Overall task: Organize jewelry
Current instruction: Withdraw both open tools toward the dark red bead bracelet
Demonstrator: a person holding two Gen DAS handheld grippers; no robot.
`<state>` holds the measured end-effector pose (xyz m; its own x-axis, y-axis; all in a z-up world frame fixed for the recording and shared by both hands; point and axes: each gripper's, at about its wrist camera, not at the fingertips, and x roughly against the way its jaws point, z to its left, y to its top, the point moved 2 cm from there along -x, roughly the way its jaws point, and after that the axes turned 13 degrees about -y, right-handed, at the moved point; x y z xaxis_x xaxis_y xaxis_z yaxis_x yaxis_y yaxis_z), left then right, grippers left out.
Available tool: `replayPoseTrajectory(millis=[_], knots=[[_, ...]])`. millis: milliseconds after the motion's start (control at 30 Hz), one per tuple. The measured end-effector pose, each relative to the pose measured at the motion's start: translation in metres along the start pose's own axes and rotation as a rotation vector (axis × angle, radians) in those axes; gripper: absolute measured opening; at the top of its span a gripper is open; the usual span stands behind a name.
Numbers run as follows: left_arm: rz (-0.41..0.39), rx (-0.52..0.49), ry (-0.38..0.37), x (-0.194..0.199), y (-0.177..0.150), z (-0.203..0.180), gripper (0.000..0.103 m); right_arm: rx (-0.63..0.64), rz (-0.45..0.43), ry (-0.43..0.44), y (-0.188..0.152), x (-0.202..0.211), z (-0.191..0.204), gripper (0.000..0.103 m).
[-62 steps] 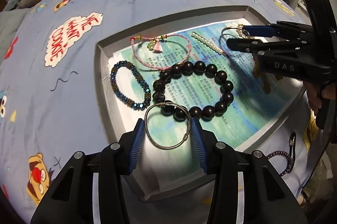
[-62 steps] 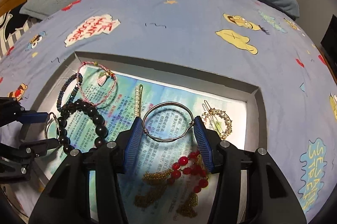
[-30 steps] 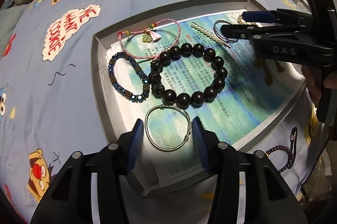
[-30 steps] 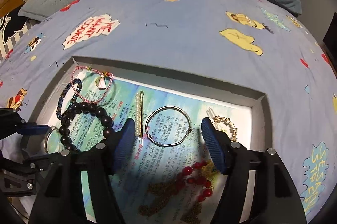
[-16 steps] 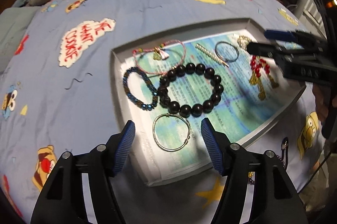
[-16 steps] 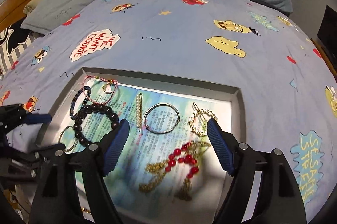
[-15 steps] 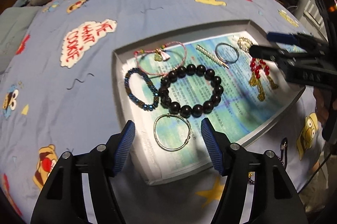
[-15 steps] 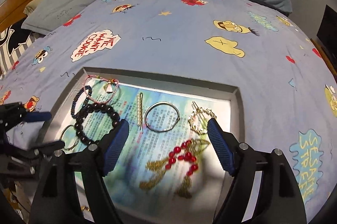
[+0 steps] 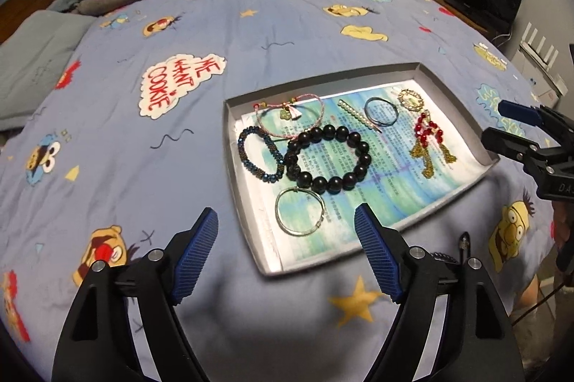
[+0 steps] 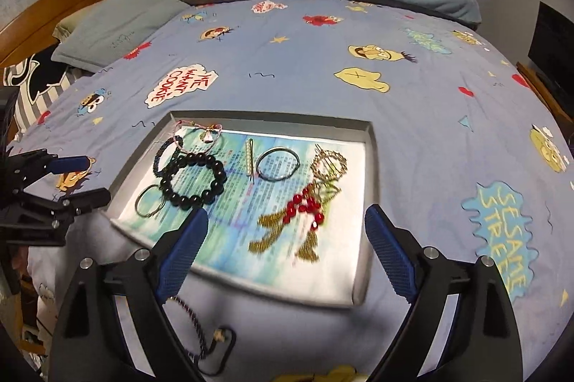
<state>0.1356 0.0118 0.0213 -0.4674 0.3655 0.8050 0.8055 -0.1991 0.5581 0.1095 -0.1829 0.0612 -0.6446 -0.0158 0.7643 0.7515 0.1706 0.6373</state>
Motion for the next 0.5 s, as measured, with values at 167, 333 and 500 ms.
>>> replayPoseTrajectory(millis=[167,333,500], knots=[[-0.027,0.001,-0.007,0.013,-0.011,-0.006,0.082,-0.015,-0.025,0.001,-0.016,0.024,-0.009,0.088],[-0.048,0.012,-0.017,0.021,-0.027,-0.012,0.083,-0.01,-0.032,-0.01,-0.034,0.04,-0.014,0.09],[-0.075,0.001,-0.007,0.021,-0.044,-0.021,0.085,-0.008,-0.039,-0.028,-0.053,0.048,-0.018,0.094]])
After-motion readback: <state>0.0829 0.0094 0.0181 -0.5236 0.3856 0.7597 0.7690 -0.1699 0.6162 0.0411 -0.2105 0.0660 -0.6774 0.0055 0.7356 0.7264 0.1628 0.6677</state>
